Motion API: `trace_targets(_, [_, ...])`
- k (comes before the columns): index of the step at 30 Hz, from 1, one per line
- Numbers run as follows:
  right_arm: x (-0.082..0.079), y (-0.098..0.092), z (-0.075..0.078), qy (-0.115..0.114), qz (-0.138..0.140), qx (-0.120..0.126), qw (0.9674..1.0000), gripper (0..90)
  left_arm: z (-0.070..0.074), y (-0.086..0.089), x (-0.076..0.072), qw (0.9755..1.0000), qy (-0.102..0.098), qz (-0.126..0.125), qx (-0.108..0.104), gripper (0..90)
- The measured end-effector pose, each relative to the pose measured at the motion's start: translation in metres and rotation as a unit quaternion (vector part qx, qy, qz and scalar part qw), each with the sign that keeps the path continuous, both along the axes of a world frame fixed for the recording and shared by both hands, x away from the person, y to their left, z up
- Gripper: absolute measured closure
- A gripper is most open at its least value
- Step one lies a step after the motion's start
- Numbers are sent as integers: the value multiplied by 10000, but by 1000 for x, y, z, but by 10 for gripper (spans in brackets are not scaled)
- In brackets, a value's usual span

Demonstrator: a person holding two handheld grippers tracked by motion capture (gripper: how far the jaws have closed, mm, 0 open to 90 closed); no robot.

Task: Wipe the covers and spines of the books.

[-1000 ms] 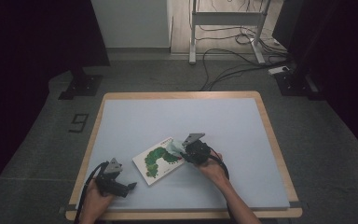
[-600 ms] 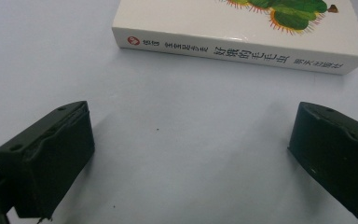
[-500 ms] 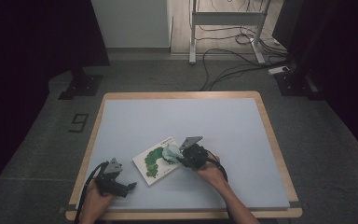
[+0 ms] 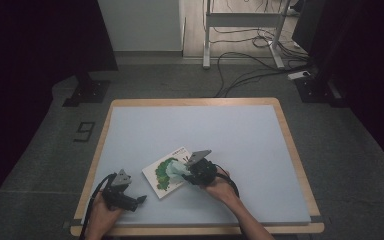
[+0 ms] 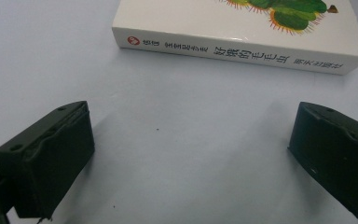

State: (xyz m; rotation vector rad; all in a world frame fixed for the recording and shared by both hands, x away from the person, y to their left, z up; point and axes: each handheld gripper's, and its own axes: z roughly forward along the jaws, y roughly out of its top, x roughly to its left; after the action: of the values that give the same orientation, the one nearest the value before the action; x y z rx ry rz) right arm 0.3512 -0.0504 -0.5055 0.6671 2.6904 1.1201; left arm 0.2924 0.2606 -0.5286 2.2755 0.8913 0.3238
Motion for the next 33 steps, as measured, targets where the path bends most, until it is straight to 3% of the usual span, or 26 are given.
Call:
trace_targets(15, [-19, 29, 1, 141, 584, 110, 9981, 746, 0, 0, 0, 10000, 0, -7, 0, 0])
trace_targets(33, [-37, 61, 3, 149, 1000, 57, 9949, 746, 0, 0, 0, 10000, -3, -11, 5, 0])
